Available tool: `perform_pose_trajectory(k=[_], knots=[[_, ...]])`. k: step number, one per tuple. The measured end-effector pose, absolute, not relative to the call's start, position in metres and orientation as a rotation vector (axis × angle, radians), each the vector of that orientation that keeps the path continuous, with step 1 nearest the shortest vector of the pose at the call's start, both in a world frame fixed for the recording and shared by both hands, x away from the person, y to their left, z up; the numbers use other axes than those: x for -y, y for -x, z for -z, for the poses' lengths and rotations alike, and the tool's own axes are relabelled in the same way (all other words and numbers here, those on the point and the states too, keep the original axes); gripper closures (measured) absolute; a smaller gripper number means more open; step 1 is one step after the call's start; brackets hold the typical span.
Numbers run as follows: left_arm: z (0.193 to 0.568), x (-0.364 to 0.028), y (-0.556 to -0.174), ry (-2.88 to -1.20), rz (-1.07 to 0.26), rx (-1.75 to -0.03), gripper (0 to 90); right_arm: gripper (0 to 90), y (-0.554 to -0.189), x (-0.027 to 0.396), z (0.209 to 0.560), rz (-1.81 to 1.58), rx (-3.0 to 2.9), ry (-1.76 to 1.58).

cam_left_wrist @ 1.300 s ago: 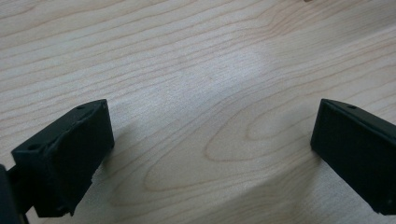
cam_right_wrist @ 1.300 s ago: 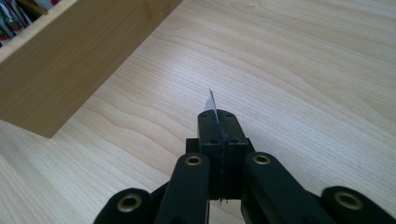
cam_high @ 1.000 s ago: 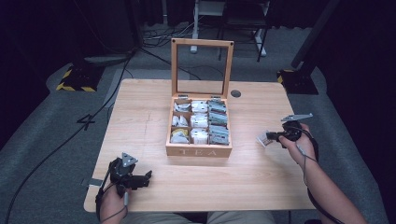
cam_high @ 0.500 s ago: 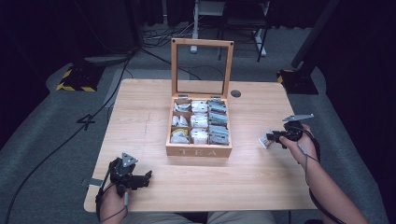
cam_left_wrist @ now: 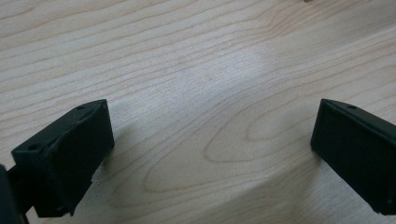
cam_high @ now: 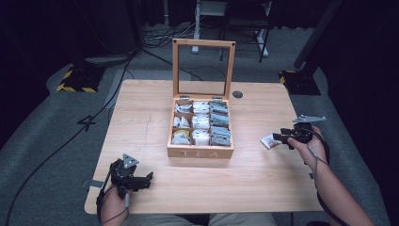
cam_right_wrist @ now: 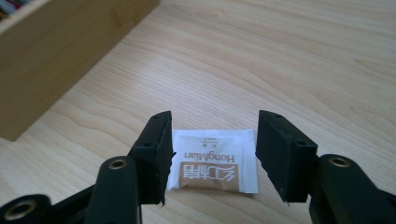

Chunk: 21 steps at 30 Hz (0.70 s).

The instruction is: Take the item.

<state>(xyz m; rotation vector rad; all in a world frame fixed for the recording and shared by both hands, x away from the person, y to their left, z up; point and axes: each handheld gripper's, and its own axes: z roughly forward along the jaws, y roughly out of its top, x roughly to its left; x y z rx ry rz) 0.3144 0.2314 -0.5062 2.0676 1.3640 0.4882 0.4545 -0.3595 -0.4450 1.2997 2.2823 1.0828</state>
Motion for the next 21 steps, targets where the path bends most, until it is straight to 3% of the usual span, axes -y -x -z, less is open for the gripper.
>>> perform_pose_trajectory(k=[9, 21], knots=[[0.506, -0.231, -0.314, -2.068, -0.489, -1.364, 0.0, 46.6, -0.407, 0.353, 0.421, -1.254, -2.287, -1.146], [0.506, -0.231, -0.315, -2.067, -0.491, -1.364, 0.0, 46.4, -0.359, 0.339, 0.417, -1.387, -2.294, -1.02]])
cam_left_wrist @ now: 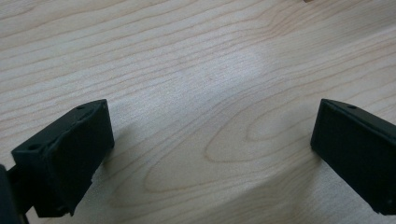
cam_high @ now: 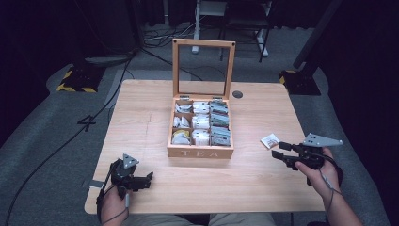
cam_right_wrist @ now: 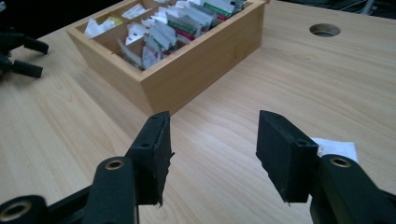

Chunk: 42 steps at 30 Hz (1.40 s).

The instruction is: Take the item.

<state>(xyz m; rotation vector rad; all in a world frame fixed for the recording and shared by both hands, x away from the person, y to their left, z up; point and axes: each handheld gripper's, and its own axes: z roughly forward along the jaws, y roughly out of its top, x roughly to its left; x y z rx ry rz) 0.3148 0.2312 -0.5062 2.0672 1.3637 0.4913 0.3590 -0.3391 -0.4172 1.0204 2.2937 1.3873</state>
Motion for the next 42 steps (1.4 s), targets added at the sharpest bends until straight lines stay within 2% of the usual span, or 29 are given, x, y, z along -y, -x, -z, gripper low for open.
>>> perform_pose_trajectory(k=[11, 20, 30, 38, 41, 42], knots=[[0.506, -0.231, -0.315, -2.069, -0.49, -1.362, 0.0, 47.0, -0.321, 0.327, 0.441, -1.336, -2.401, -0.93], [0.506, -0.231, -0.316, -2.068, -0.492, -1.362, 0.0, 45.7, -0.324, 0.321, 0.472, -1.28, -2.383, -0.933], [0.506, -0.231, -0.316, -2.068, -0.492, -1.362, 0.0, 42.7, -0.326, 0.315, 0.486, -1.225, -2.446, -0.944], [0.506, -0.23, -0.316, -2.069, -0.49, -1.363, 0.0, 32.2, -0.33, 0.31, 0.497, -1.123, -2.497, -0.917], [0.506, -0.23, -0.316, -2.069, -0.491, -1.362, 0.0, 21.1, -0.33, 0.306, 0.501, -1.084, -2.508, -0.932], [0.506, -0.23, -0.316, -2.069, -0.49, -1.363, 0.0, 15.0, -0.33, 0.304, 0.503, -1.074, -2.506, -0.904]])
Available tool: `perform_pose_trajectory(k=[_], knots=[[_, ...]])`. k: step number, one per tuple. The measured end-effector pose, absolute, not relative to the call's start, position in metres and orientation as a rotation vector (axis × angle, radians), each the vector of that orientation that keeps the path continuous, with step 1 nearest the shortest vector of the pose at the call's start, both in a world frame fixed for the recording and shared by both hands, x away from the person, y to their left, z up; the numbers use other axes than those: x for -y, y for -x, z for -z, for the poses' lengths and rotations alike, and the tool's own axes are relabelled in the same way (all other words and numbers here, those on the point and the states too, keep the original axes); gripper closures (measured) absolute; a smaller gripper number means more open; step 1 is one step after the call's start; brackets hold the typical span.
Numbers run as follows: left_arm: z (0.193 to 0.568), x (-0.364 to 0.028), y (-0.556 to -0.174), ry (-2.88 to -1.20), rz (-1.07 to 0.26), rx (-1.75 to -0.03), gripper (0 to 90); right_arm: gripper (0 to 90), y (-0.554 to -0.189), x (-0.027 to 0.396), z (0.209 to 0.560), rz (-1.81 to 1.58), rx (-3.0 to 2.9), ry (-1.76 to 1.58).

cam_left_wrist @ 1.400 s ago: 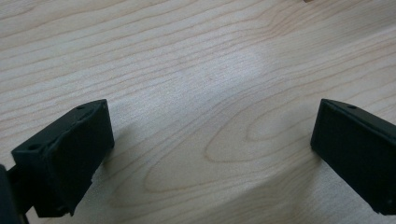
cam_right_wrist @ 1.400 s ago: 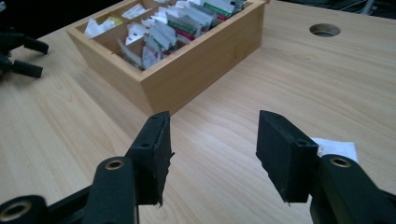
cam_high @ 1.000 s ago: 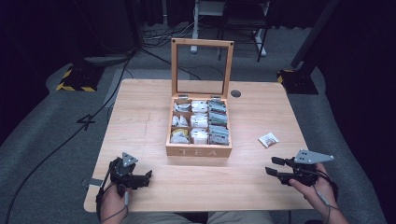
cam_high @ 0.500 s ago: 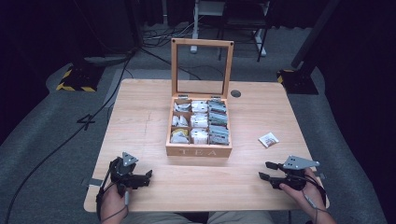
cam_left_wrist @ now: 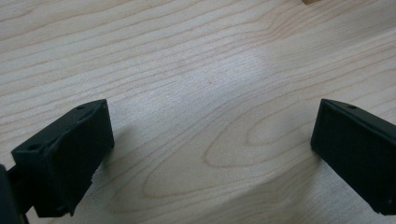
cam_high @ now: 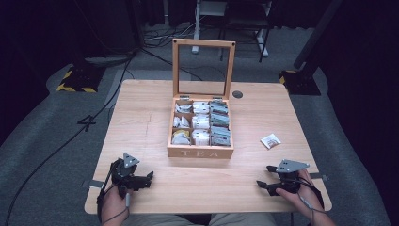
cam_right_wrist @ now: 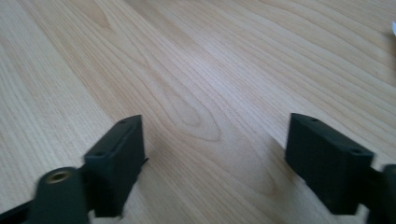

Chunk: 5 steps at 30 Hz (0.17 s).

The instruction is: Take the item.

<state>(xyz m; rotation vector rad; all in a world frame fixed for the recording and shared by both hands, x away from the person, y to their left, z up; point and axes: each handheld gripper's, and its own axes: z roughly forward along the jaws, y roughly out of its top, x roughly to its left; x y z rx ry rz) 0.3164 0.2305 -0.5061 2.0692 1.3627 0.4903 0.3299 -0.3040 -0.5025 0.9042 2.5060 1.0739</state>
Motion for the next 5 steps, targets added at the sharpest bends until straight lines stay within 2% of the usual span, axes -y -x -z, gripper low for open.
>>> perform_pose_trajectory(k=[2, 5], knots=[[0.5061, -0.23, -0.3167, -2.066, -0.486, -1.367, 0.0, 8.2, -0.3295, 0.2999, 0.5049, -1.076, -2.503, -0.909], [0.5061, -0.2297, -0.3174, -2.063, -0.487, -1.373, 0.0, 7.2, -0.33, 0.2988, 0.5052, -1.071, -2.509, -0.901]])
